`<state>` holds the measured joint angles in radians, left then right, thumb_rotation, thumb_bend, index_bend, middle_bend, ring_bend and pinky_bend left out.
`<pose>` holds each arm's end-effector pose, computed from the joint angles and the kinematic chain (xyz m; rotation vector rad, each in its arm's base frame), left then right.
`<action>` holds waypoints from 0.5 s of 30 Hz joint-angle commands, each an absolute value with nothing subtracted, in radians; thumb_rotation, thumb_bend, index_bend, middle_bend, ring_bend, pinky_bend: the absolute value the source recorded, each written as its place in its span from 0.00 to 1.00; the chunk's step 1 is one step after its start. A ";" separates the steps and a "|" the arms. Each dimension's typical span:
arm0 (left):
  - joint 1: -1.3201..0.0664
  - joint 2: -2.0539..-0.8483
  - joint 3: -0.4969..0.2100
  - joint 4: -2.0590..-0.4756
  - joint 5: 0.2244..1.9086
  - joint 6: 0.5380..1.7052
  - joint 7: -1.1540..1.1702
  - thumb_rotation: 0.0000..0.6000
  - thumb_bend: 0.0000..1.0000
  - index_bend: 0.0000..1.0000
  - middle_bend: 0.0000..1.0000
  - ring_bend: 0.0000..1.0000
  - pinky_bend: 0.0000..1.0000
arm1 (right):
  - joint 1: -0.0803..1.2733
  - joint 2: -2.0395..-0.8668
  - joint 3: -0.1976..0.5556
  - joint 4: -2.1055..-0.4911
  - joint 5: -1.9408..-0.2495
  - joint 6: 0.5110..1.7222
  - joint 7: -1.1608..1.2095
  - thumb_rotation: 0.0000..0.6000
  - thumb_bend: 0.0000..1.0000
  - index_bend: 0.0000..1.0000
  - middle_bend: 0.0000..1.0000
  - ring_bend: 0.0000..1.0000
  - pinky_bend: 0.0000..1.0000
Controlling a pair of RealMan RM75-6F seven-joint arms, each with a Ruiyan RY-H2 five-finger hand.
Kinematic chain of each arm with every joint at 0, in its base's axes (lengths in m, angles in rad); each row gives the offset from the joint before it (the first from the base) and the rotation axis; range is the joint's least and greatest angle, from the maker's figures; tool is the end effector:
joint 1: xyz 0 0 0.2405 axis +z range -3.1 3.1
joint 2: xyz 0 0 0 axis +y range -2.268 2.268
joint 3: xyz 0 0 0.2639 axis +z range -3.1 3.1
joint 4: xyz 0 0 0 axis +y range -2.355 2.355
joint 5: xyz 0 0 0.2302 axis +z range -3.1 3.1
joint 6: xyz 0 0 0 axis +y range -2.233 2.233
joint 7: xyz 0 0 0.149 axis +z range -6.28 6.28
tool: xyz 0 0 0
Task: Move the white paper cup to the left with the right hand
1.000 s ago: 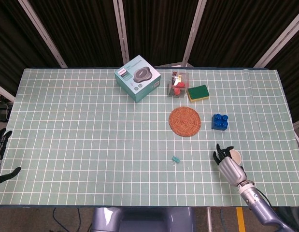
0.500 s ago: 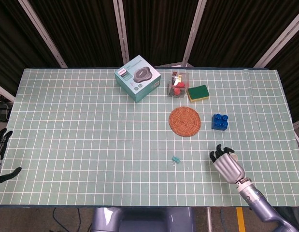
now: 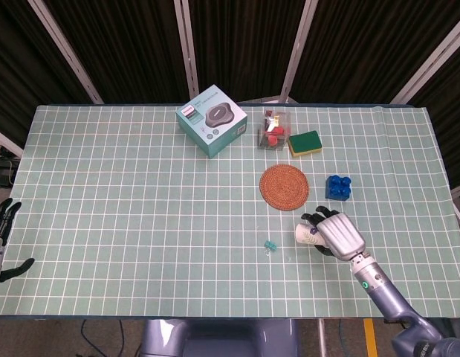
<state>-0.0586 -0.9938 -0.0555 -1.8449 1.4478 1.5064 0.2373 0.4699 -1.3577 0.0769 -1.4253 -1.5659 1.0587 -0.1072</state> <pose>-0.2955 0.1780 0.1682 -1.3723 -0.8283 -0.7784 -0.2543 -0.3002 0.0232 1.9260 -0.7915 0.8706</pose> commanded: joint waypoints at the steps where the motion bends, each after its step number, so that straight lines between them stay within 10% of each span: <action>1: -0.059 -0.994 -0.056 -1.845 1.446 1.506 0.236 1.00 0.00 0.00 0.00 0.00 0.00 | 0.505 -1.382 0.088 -1.414 -1.524 1.005 -0.039 1.00 0.21 0.27 0.43 0.23 0.52; 8: -0.061 -0.993 -0.055 -1.845 1.443 1.502 0.236 1.00 0.00 0.00 0.00 0.00 0.00 | 0.529 -1.416 0.076 -1.360 -1.524 0.979 0.011 1.00 0.20 0.27 0.42 0.20 0.44; 12: -0.061 -0.992 -0.054 -1.846 1.444 1.503 0.236 1.00 0.00 0.00 0.00 0.00 0.00 | 0.542 -1.408 0.056 -1.350 -1.529 0.954 0.011 1.00 0.15 0.17 0.18 0.02 0.08; 15: -0.062 -0.994 -0.053 -1.844 1.444 1.501 0.239 1.00 0.00 0.00 0.00 0.00 0.00 | 0.545 -1.382 0.044 -1.369 -1.515 0.928 -0.040 1.00 0.08 0.02 0.01 0.00 0.00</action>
<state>-0.0616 -0.9937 -0.0531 -1.8443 1.4437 1.5014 0.2387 0.5409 -1.4006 0.0540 -1.3556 -1.5244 0.9468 -0.0047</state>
